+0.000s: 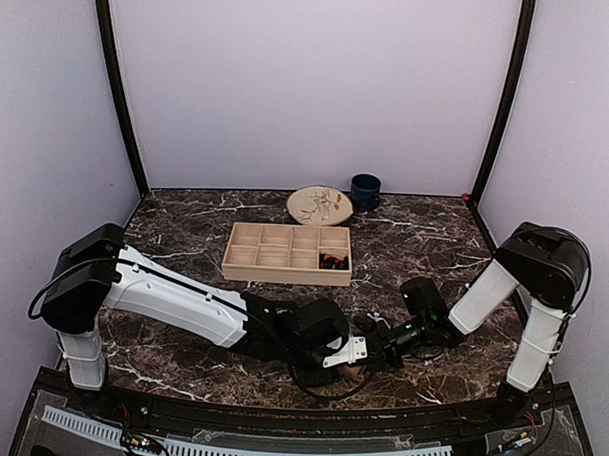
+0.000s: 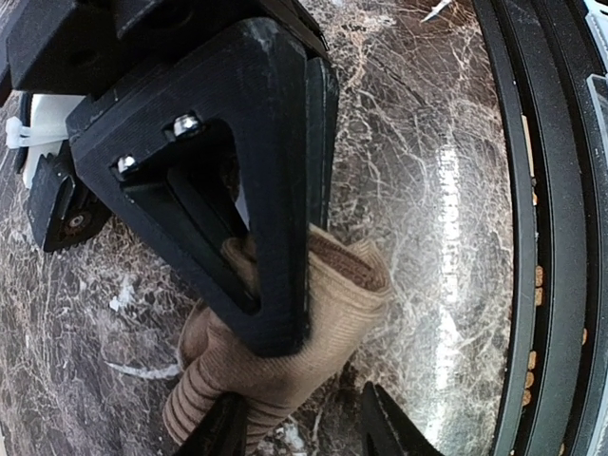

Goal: Roll the socks
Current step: Roll the sock at the center of the board.

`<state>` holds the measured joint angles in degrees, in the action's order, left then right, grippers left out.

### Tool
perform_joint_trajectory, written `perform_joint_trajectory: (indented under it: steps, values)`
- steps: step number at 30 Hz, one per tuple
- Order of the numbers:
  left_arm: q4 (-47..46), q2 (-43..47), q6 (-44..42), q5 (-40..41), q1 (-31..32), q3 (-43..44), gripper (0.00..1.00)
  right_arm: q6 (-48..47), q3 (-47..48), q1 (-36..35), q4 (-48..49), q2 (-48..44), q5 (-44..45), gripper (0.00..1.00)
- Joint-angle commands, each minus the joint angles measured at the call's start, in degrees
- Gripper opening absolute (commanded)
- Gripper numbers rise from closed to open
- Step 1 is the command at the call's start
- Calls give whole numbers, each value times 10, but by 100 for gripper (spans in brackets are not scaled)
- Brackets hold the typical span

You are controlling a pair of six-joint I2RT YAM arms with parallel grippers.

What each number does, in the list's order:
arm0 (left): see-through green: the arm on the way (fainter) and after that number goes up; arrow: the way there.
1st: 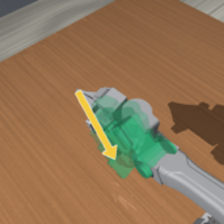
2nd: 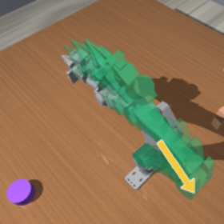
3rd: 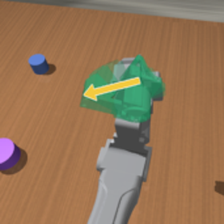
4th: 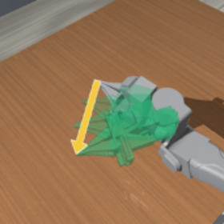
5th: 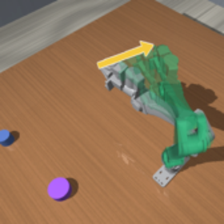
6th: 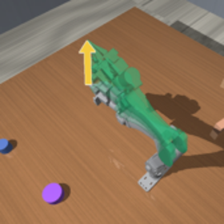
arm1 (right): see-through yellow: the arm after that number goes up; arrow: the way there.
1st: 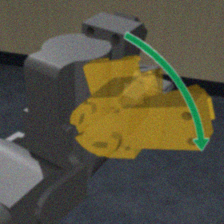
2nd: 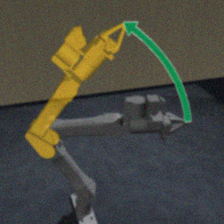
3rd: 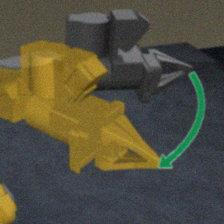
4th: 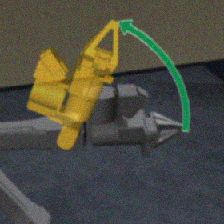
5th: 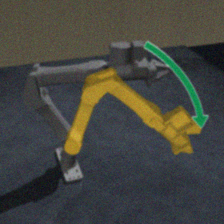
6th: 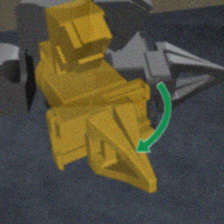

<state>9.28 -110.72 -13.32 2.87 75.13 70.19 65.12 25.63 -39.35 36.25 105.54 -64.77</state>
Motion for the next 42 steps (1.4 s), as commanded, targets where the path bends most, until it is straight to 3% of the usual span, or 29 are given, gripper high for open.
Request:
perform_joint_trajectory:
  steps: [1, 11, 24, 32, 39, 42]
  values:
    - [-7, -10, -4, 4, 2, 12, 44, -1, -8, 2, -19, 20, 11, 0]
    - [-31, -36, -27, 37, 2, 23, 50, -18, -10, 2, -27, 37, -1, 0]
    - [-84, -75, -51, 95, 3, 12, 51, -58, 6, 2, -66, 67, 0, 0]
    - [-103, -90, -47, 51, 12, -9, 37, -72, 3, 2, -95, 61, 6, 0]
    - [-93, -110, -35, -20, 16, 2, 28, -95, -5, 2, -140, 41, 35, 21]
    - [-73, -125, -29, -40, 15, 18, 26, -108, -7, 2, -162, 26, 50, 46]
